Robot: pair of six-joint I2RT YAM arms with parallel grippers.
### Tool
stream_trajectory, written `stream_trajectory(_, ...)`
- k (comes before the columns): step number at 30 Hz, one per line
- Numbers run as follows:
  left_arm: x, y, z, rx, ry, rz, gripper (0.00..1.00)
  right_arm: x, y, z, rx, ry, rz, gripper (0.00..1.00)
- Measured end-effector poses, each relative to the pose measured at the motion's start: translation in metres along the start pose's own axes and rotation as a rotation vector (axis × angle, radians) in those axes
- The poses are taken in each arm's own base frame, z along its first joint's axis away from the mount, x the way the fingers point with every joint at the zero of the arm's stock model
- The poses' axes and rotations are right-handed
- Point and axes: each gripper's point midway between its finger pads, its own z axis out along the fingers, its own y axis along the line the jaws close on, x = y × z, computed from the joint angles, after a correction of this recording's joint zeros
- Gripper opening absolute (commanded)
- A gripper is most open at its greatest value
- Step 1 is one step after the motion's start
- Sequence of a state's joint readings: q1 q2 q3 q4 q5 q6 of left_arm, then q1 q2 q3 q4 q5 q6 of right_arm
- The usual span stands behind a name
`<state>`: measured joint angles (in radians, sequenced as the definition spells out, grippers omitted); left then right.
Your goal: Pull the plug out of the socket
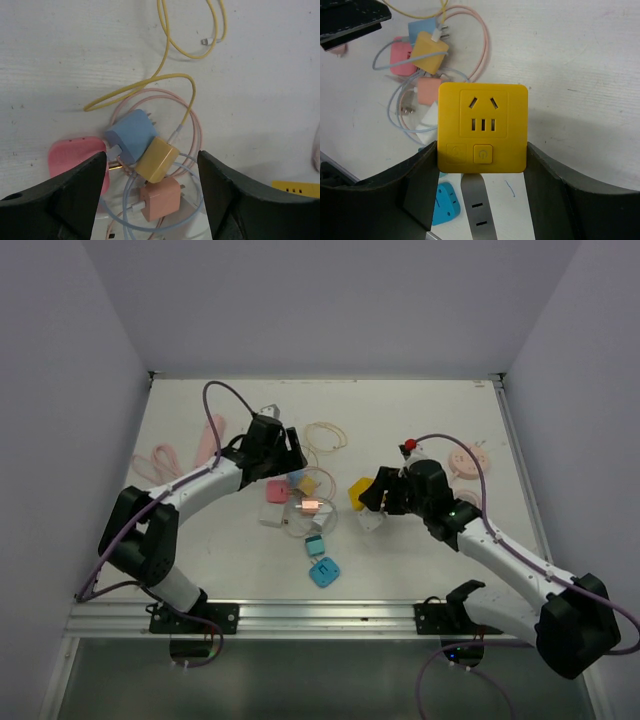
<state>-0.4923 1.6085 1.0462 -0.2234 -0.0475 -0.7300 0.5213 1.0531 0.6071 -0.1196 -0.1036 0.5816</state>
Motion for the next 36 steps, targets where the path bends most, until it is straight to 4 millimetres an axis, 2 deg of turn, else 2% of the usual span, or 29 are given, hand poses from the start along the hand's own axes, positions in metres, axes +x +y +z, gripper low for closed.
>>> stream_trajectory(3, -0.008, -0.007, -0.009, 0.026, -0.029, 0.028, 0.85, -0.006, -0.002, 0.004, 0.027, -0.016, 0.025, 0.0)
stream_trajectory(8, -0.021, -0.024, -0.031, 0.078, -0.106, 0.132, 0.87, -0.024, 0.0, 0.013, 0.067, -0.05, 0.082, 0.0)
stream_trajectory(13, -0.021, -0.062, -0.066, 0.181, -0.235, 0.345, 0.86, -0.05, 0.011, 0.021, 0.078, -0.088, 0.143, 0.0)
stream_trajectory(16, -0.013, -0.085, -0.089, 0.266, -0.306, 0.469, 0.85, -0.068, 0.022, 0.024, 0.068, -0.11, 0.186, 0.0)
stream_trajectory(20, -0.007, -0.101, -0.111, 0.334, -0.383, 0.586, 0.86, -0.085, 0.034, 0.023, 0.067, -0.118, 0.25, 0.0)
stream_trajectory(24, 0.003, -0.119, -0.131, 0.392, -0.446, 0.685, 0.85, -0.095, 0.042, 0.02, 0.071, -0.122, 0.312, 0.0)
stream_trajectory(28, 0.023, -0.141, -0.151, 0.473, -0.491, 0.761, 0.86, -0.098, 0.044, 0.018, 0.083, -0.118, 0.366, 0.0)
stream_trajectory(32, 0.045, -0.154, -0.16, 0.505, -0.522, 0.837, 0.86, -0.096, 0.045, 0.016, 0.09, -0.104, 0.409, 0.0)
stream_trajectory(36, 0.061, -0.165, -0.157, 0.491, -0.556, 0.933, 0.86, -0.093, 0.047, 0.016, 0.089, -0.089, 0.445, 0.0)
